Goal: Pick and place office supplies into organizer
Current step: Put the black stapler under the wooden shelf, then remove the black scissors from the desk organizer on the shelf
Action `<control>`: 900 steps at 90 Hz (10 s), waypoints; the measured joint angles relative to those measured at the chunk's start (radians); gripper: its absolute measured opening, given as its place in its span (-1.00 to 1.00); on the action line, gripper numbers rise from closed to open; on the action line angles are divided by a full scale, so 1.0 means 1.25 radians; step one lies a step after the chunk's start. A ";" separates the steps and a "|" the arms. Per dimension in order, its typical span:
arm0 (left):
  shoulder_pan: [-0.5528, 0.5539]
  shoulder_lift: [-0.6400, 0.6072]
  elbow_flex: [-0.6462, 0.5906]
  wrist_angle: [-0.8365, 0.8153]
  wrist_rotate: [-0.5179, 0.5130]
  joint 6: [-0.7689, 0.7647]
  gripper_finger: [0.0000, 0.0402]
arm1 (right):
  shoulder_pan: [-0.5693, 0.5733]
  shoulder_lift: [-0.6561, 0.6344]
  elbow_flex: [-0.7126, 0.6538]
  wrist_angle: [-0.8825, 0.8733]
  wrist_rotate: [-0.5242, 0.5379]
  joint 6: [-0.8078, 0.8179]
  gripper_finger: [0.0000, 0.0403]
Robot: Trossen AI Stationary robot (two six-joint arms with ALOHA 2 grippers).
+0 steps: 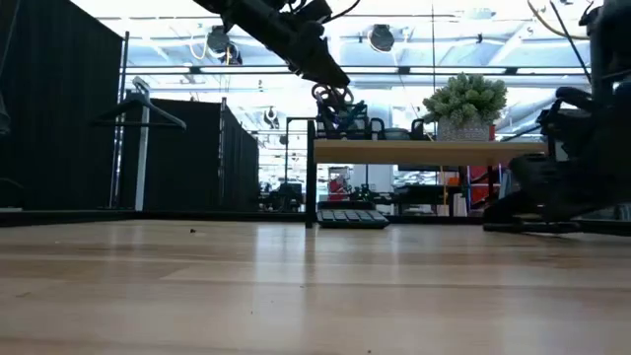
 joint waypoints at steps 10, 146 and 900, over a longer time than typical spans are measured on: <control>0.000 0.000 0.000 0.000 0.000 0.000 0.54 | -0.045 0.000 0.000 0.003 0.024 -0.003 -0.82; 0.000 0.000 0.000 -0.024 0.000 0.020 0.54 | -0.395 0.000 -0.048 0.234 0.143 -0.434 -0.82; 0.002 -0.101 0.010 -0.330 -0.079 -0.093 0.54 | -0.309 -0.617 -0.187 0.765 -0.207 -1.365 -1.00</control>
